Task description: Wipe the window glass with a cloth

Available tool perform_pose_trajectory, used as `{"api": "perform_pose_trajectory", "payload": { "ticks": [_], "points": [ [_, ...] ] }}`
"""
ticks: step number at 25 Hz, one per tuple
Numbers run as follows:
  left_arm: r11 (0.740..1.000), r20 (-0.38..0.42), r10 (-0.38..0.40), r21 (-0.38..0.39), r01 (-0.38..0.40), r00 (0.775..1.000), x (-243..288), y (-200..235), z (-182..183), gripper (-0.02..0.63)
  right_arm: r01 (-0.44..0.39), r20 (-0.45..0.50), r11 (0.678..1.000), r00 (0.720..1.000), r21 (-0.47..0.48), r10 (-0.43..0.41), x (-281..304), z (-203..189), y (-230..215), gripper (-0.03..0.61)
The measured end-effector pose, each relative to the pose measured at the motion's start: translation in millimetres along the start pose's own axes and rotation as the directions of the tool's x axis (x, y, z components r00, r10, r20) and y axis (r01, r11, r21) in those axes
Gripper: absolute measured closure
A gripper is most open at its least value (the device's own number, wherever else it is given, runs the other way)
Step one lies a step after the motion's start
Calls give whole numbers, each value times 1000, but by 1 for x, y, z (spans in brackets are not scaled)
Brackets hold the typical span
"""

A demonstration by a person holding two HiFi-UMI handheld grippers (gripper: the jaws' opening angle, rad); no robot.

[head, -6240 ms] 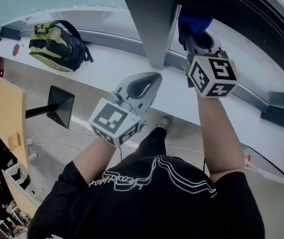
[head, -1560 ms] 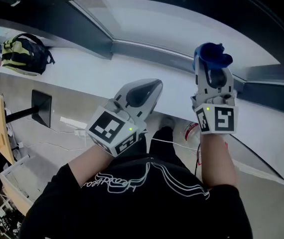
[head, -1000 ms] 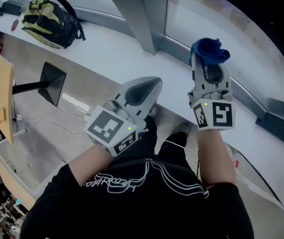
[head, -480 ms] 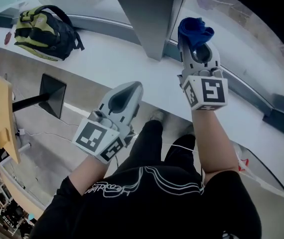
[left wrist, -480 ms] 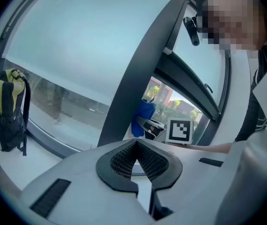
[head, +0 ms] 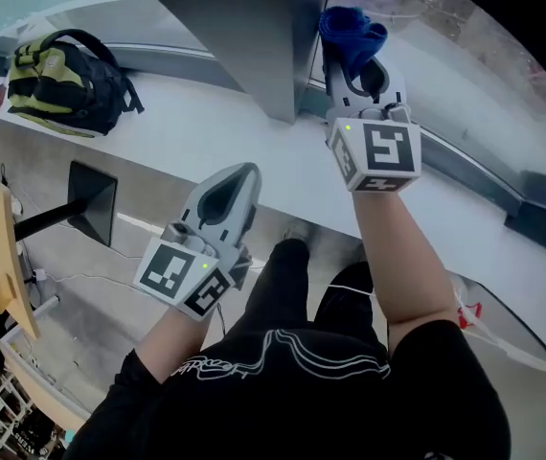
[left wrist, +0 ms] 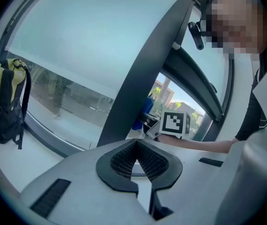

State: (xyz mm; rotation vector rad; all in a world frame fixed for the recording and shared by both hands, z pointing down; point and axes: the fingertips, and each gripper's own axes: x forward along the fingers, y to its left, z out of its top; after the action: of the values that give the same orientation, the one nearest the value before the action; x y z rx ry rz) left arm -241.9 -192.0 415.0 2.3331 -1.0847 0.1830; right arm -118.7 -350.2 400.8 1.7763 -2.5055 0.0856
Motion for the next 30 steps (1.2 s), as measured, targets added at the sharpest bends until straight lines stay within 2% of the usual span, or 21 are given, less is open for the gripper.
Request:
{"api": "perform_pose_trajectory", "payload": {
  "ticks": [11,15,20,24,30],
  "points": [
    [999,-29,-38,18,38,999,29,-14,-16,608,14,34,1000,999,3,-14,-9,0,-7,485],
    [998,-44,-54,27,55,998,39,-28,-23,609,13,25,999,1000,-40,-12,-26,-5,-20,485],
    [995,-71,-84,38,87,994,56,-52,-37,609,56,45,998,997,9,-56,-50,-9,-47,485],
    [991,-95,-119,49,124,988,68,-80,-47,609,95,22,995,995,-38,-94,-76,-16,-77,486],
    [984,-110,-155,67,162,982,87,-127,-55,609,166,15,986,986,-26,-165,-122,-16,-130,485]
  ]
}}
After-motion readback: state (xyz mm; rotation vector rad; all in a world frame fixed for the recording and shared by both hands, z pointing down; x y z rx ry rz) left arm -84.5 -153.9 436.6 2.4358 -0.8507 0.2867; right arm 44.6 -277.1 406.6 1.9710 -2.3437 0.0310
